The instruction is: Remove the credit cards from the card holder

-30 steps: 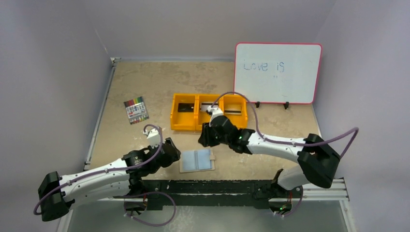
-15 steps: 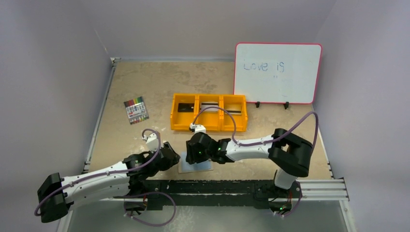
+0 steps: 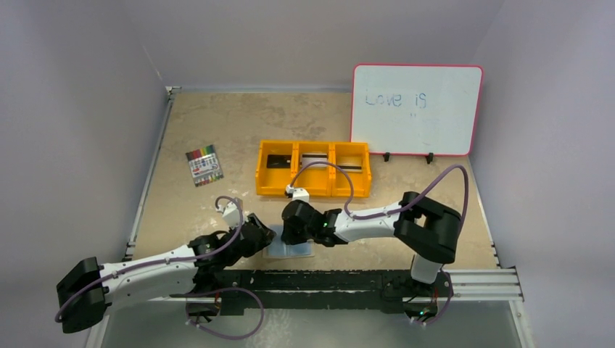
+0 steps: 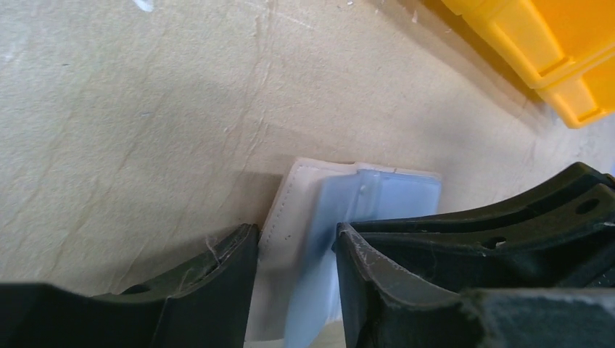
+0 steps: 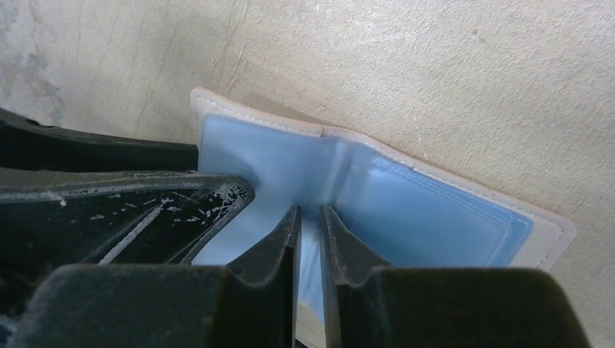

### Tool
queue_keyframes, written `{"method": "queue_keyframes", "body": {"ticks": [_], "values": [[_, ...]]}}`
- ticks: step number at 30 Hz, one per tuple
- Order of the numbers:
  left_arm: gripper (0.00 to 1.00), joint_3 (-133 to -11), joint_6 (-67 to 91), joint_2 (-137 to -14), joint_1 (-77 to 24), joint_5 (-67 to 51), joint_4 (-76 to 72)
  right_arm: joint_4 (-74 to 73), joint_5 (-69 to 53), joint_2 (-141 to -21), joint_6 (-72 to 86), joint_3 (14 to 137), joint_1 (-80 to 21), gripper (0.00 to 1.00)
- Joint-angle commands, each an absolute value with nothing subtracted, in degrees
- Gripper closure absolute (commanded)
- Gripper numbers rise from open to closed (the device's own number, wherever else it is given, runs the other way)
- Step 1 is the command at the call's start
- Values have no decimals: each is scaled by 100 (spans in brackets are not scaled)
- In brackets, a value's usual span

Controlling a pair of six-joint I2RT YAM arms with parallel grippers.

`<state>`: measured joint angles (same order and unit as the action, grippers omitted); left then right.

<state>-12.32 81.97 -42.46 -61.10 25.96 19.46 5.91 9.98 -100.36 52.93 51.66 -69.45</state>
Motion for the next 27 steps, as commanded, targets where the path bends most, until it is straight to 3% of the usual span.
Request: {"method": "queue_keyframes", "body": {"ticks": [1,10,15,17,21,27], "values": [[61,-744,8426,-4275,-6108,1944,829,1087,443,-10206,5546,4684,-6851,84],[99,-921,8221,-3894,-6108,2011,866,1649,162,-9953,5667,4291,-6596,81],[100,-1229,8152,-3895,-6107,2243,1618,1452,352,-9440,5516,4373,-6592,70],[92,-1443,8051,-4001,-6108,2393,1992,1312,521,-9126,5500,4406,-6592,63],[63,-2056,7839,-4342,-6108,2771,2828,469,1308,-8561,5533,4568,-6592,55],[49,-3002,7360,-4492,-6107,3408,3608,-590,2701,-7301,5766,4434,-6592,37]]}}
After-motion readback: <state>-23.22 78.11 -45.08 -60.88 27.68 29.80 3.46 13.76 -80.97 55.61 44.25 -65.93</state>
